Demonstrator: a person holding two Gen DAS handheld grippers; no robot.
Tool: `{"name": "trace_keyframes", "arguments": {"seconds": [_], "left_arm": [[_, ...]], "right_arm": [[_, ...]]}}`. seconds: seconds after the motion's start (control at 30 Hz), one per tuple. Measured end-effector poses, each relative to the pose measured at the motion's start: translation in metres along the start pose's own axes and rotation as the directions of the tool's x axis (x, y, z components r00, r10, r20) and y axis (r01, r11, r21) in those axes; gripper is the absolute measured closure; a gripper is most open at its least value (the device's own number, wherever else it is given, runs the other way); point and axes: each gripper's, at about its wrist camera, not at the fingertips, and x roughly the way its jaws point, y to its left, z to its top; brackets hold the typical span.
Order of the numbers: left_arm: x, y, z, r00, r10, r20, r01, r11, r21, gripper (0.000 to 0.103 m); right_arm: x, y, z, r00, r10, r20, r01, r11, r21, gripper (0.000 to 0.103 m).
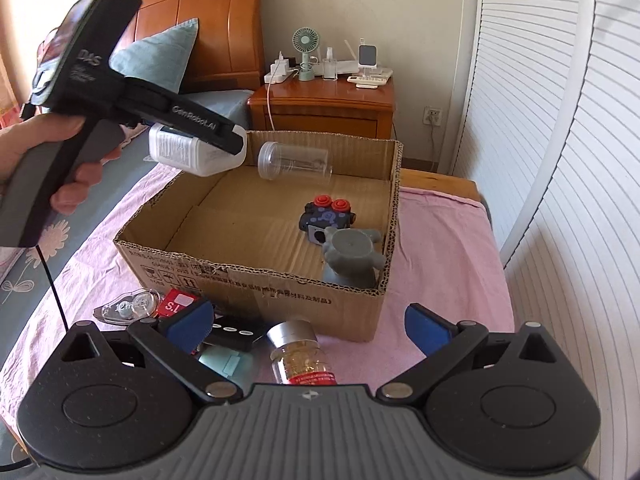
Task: Organize rigid objects
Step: 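Carry the tub and toy dog over the box and release both, then move both tools back toward the remaining objects on the sheet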
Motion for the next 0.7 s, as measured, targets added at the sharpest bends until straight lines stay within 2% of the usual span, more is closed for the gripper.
{"name": "trace_keyframes", "arguments": {"seconds": [0.17, 0.27, 0.7], "left_arm": [[0.012, 0.004, 0.006, 0.999, 0.035, 0.027, -0.034, 0.999, -0.034, 0.013], [0.010, 0.007, 0.005, 1.000, 0.024, 0.013, -0.023, 0.998, -0.053, 0.013], [-0.038, 0.013, -0.024, 1.000, 0.031, 0.000, -0.031, 0.999, -0.018, 0.007]], "right_arm": [[0.000, -0.005, 0.001, 1.000, 0.002, 0.006, -0.002, 1.000, 0.027, 0.000], [0.000, -0.005, 0.000, 1.000, 0.004, 0.001, -0.004, 1.000, 0.028, 0.000], [-0.010, 0.001, -0.013, 1.000, -0.006, 0.000, 0.006, 0.999, 0.039, 0.000]]}}
